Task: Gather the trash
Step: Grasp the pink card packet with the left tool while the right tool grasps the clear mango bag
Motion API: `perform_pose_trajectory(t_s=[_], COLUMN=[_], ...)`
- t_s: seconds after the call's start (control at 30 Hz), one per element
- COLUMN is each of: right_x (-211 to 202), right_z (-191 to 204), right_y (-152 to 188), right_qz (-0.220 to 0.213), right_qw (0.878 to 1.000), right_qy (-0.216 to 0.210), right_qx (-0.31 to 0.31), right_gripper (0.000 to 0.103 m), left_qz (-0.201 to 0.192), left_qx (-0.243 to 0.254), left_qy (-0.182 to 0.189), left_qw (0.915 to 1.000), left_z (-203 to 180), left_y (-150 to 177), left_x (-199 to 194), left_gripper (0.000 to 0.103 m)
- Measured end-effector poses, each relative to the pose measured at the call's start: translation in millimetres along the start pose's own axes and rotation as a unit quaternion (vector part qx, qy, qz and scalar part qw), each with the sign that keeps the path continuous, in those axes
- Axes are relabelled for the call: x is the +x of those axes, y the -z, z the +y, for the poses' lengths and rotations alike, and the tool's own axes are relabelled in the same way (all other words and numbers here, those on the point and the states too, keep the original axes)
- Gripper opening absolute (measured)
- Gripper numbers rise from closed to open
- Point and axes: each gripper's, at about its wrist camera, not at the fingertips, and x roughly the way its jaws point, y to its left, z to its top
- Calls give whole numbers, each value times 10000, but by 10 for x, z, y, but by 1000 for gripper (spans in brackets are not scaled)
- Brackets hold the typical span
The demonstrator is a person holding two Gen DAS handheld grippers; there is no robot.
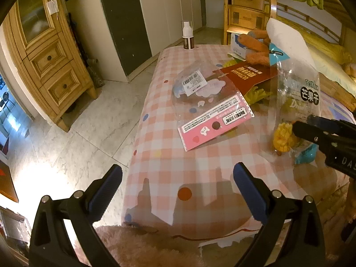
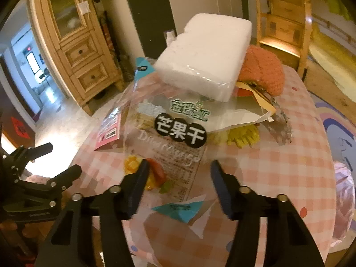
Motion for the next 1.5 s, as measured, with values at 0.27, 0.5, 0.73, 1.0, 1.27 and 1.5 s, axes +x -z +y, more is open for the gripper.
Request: perform_pose_trajectory(t_s=[0.27, 0.5, 0.73, 1.0, 1.27, 1.5], right_x=[-322, -652, -957, -1327, -1180, -1058], right_z=[38, 142, 243, 87, -350, -438], right_y=[56, 131, 204, 155, 119, 157], right_qz=[-231, -432, -633, -1121, -1001, -904], right_qw=[9995, 9987, 9969, 9898, 9871, 9879], right_qy=[-228, -113, 92, 823, 1229, 1191], right_qx=[-31, -231, -461, -308, 242, 402], right_gripper=[11, 1, 0, 0, 0, 0], left_qz=[-86, -235, -332, -554, -610, -425], left_qx=[47, 104, 263, 454, 581, 534], left_qy=[-84, -34, 24, 111, -100, -115], left_qw=[9999, 9997, 9991, 9974, 9964, 9976], left_z=[-21, -51, -129, -251, -440, -420], left_y=[39, 111, 142, 33, -191, -325], left_x=[-98, -203, -203, -65, 224, 493], left_gripper=[97, 97, 92, 82, 77, 63])
